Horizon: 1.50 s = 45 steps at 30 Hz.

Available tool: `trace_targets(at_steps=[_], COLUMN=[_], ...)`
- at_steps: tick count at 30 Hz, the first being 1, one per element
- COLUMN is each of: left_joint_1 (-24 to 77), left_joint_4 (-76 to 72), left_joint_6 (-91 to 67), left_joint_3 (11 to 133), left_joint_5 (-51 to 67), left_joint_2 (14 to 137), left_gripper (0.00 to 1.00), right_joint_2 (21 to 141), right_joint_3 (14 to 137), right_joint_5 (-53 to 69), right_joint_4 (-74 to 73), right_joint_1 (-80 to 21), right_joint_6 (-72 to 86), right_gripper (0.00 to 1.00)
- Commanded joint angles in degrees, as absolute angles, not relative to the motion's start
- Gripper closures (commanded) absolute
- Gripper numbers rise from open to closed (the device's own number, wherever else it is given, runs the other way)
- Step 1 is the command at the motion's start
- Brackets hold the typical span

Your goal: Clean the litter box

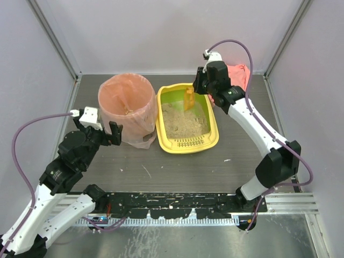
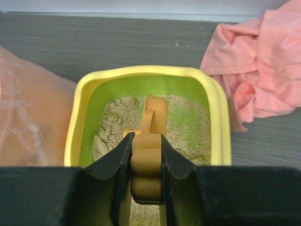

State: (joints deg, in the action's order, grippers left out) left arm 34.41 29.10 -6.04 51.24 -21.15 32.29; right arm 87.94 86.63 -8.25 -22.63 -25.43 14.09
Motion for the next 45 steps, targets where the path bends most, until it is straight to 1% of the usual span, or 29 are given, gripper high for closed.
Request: trace_targets(at_steps=[1, 10, 17, 22, 26, 34, 38, 41, 45], left_joint_1=[34.28, 34.28, 34.23, 34.28, 34.26, 34.23, 34.28, 34.22, 34.28], left_joint_4=[26.29, 28.0, 28.24, 29.45, 29.65, 29.03, 28.54, 28.23, 28.69], left_joint_6=[-7.62, -9.15, -10.01, -9.6, -9.95, -9.96, -9.96, -9.94, -9.95], left_joint_3=[53.93, 55.42, 54.32, 54.55, 53.4, 52.22, 52.01, 51.69, 51.94], left_joint_5=[-22.33, -23.4, -25.22, -25.27, -25.82, -26.14, -25.8, -25.69, -25.9], left_joint_2=[34.12, 35.02, 33.07, 33.27, 32.52, 32.52, 32.96, 32.96, 32.62], left_gripper=[0.02, 0.02, 0.02, 0.02, 0.02, 0.02, 0.02, 0.02, 0.02], right_joint_2=[91.07, 99.69, 104.06, 106.25, 107.6, 108.62, 107.63, 105.71, 104.15], right_joint_3=[90.06, 91.47, 90.89, 88.97, 84.81, 75.17, 68.94, 63.08, 58.3], right_joint_5=[2.88, 12.06, 12.26, 15.75, 19.67, 27.91, 30.14, 28.9, 26.73], right_joint_4=[-18.23, -15.04, -13.29, -10.66, -6.63, 4.43, 13.97, 23.33, 32.26], right_joint_1=[-22.01, -17.97, -17.61, -17.45, -17.32, -17.38, -17.4, -17.41, -17.32], right_joint_6=[18.36, 19.09, 19.61, 21.29, 23.83, 33.58, 42.22, 49.07, 55.41], right_gripper=[0.99, 0.99, 0.99, 0.99, 0.99, 0.99, 0.99, 0.99, 0.99])
